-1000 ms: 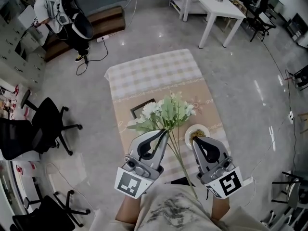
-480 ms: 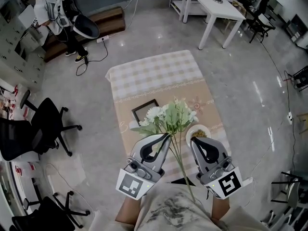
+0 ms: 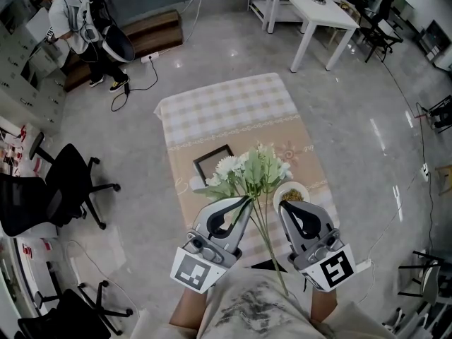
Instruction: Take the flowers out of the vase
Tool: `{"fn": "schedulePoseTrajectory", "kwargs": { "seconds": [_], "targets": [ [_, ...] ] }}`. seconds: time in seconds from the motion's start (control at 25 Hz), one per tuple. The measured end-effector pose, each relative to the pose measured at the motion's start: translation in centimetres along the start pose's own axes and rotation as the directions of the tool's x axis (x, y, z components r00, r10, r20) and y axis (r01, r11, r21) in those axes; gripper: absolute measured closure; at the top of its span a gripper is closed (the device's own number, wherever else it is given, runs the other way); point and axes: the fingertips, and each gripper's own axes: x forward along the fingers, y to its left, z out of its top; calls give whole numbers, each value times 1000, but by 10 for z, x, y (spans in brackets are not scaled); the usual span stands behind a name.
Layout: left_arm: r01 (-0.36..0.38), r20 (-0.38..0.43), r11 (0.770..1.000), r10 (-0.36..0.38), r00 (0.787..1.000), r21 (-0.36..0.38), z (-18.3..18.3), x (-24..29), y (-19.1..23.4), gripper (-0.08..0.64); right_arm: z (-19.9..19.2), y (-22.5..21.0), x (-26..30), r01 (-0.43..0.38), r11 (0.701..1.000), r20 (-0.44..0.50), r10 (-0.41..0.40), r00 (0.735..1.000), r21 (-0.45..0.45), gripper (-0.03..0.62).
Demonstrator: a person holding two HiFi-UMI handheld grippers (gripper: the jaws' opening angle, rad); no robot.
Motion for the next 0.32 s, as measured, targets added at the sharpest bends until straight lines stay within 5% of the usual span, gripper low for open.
{"fn": "schedulePoseTrajectory", "kwargs": {
  "seconds": [0.32],
  "targets": [
    [2, -3, 1000, -2, 1000, -2, -1, 0, 1, 546, 0, -1, 1, -1, 1000, 0, 1, 1000, -1, 577]
  ]
}}
